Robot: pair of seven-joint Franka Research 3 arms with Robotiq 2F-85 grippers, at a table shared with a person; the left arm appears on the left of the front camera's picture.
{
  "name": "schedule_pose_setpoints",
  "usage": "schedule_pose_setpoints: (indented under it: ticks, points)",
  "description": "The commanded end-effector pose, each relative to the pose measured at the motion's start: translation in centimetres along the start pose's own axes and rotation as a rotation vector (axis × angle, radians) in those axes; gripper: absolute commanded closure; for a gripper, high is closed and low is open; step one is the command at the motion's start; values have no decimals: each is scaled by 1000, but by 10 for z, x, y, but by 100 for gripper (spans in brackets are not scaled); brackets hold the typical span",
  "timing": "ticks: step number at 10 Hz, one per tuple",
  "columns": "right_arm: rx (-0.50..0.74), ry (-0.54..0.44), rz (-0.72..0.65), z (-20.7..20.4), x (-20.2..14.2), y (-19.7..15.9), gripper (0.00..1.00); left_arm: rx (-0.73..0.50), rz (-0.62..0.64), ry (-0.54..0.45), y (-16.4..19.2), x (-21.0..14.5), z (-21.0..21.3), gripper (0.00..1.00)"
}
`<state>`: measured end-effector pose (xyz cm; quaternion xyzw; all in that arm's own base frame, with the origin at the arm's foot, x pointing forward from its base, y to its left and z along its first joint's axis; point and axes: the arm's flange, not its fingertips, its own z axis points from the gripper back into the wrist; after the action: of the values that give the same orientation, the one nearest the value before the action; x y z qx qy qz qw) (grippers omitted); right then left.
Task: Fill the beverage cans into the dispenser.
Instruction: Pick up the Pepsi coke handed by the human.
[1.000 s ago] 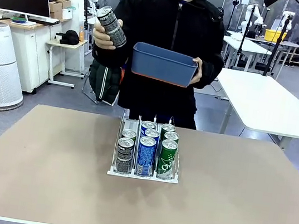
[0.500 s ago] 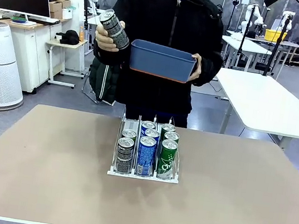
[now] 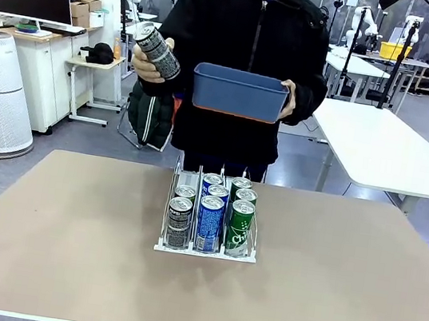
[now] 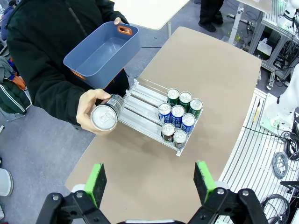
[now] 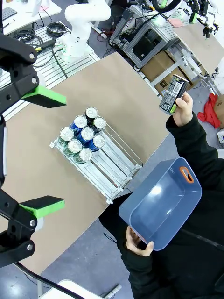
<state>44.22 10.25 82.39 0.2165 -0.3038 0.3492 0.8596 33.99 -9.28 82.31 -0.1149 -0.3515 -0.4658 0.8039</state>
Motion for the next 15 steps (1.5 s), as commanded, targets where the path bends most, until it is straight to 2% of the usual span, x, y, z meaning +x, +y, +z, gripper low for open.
schedule_pose_setpoints:
  ticks: [1, 2, 4, 5, 8, 12, 13, 15]
  points:
    - [5, -5, 3, 2, -1, 0, 0, 3, 2, -3, 1, -1, 0, 0]
    - [5, -5, 3, 2, -1, 0, 0, 0, 0, 0, 0, 0, 0, 0]
    - [5, -5, 3, 2, -1, 0, 0, 6, 133, -50, 13, 12, -26, 0]
    - [5, -5, 3, 2, -1, 0, 0, -32, 143, -36, 14, 10, -34, 0]
    - [5, -5, 3, 2, -1, 0, 0, 70, 126, 5, 37, -1, -87, 0]
    - [5, -5, 3, 2, -1, 0, 0, 40, 139, -7, 71, -20, -148, 0]
    - [5, -5, 3, 2, -1, 0, 0, 9, 149, -2, 76, -23, -157, 0]
    - [5, -5, 3, 2, -1, 0, 0, 34, 152, -27, 74, -25, -166, 0]
